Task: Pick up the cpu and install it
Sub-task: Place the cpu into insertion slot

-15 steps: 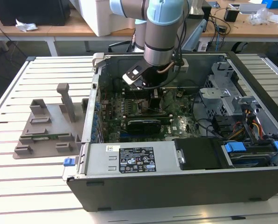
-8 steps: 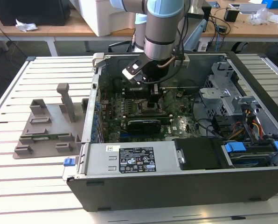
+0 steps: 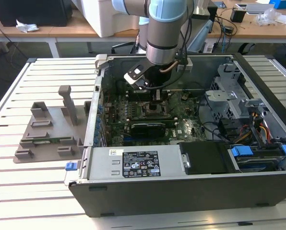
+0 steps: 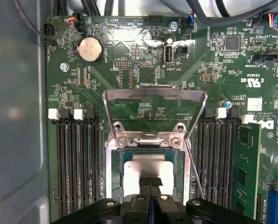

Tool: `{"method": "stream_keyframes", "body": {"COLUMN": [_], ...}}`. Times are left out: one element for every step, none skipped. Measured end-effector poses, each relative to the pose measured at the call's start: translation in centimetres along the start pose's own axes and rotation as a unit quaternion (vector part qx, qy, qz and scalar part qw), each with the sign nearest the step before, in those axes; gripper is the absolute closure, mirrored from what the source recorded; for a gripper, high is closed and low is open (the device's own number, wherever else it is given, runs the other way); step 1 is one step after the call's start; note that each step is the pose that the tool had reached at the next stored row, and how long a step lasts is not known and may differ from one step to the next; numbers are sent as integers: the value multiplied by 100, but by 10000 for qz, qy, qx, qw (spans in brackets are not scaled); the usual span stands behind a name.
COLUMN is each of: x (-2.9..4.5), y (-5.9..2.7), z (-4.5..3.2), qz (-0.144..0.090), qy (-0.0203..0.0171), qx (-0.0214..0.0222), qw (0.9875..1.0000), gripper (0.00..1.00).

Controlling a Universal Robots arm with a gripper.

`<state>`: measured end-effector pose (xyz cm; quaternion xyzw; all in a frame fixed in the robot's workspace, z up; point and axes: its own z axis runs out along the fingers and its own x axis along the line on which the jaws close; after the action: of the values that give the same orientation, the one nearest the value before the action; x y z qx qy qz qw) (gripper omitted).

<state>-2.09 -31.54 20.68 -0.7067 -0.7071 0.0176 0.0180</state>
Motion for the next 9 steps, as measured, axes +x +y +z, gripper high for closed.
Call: {"method": "stream_keyframes", "body": {"x": [1,0,0,1,2,1,1,1,1], "y": [5,31,103,188,204,201,198,195,193], "z": [8,14,13,11,-42,-106,-150,-223,-272], "qz": [0,0,-1,-2,-2,-2,-2,-2,-2], "qy": [1,-1,-1,1,6,2,2,2,2], "qx": [1,6,15,27,25,27,27,26,27], "qw": [10000,10000,10000,10000,10000,10000,10000,10000,10000], "gripper": [89,89,89,89,89,89,89,89,89]}}
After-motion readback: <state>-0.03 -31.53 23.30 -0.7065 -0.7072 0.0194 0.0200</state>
